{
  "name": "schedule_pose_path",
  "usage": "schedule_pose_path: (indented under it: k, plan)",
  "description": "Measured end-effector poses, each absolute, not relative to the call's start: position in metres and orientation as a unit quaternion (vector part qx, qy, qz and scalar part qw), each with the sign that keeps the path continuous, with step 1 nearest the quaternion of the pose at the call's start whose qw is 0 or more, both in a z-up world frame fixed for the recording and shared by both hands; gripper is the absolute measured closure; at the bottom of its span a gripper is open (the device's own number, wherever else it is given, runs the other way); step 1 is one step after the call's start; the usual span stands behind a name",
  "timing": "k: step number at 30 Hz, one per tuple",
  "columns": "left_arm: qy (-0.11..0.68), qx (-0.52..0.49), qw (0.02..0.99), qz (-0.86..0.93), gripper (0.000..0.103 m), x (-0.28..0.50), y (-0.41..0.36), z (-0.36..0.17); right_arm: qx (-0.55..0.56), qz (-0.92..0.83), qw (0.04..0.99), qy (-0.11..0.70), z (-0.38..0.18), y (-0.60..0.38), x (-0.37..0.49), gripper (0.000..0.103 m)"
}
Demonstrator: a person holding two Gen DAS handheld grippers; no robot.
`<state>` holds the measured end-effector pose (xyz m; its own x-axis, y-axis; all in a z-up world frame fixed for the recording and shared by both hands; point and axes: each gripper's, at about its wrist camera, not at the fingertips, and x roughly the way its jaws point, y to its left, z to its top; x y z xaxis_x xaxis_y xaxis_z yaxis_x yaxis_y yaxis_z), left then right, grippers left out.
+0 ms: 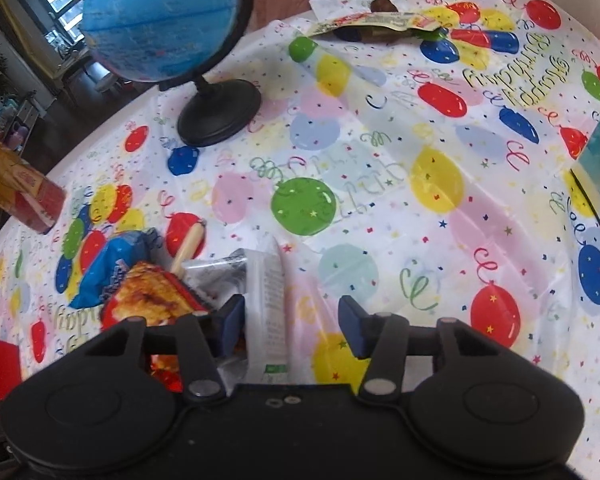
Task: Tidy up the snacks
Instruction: 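Grasp the white tube packet with the right tool while the left tool grasps the black packet, then lift both held packets and carry them over the red box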
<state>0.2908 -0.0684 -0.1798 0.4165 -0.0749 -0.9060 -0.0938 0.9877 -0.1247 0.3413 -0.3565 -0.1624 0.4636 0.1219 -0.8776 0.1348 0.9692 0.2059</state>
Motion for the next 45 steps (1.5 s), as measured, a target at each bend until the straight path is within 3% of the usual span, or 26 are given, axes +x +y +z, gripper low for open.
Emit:
schedule_pose_path:
  k: [6,8,11,14,18,21,45]
  plan:
    - [0.536,-0.069,0.842,0.000,0.018,0.291,-0.072,-0.180,0.135,0.012,0.847,0.514,-0.167,-0.353,0.341,0.064]
    - [0.537,-0.066,0.841,0.003,0.035,0.291,-0.073,-0.178,0.138,0.018,0.848,0.511,-0.167,-0.352,0.340,0.071]
    - [0.539,-0.065,0.840,0.003,0.050,0.292,-0.073,-0.176,0.150,0.031,0.848,0.507,-0.167,-0.351,0.338,0.086]
    - [0.538,-0.072,0.840,-0.007,0.064,0.291,-0.071,-0.174,0.148,0.039,0.852,0.501,-0.163,-0.349,0.333,0.092]
    - [0.540,-0.071,0.838,-0.004,0.067,0.285,-0.067,-0.172,0.134,0.040,0.859,0.493,-0.157,-0.348,0.324,0.093]
    - [0.542,-0.080,0.836,-0.004,0.075,0.278,-0.062,-0.169,0.125,0.038,0.863,0.488,-0.149,-0.352,0.313,0.093]
    - [0.498,-0.113,0.860,-0.019,0.074,0.173,-0.019,-0.073,0.109,0.119,0.875,0.456,-0.050,-0.315,0.200,0.093]
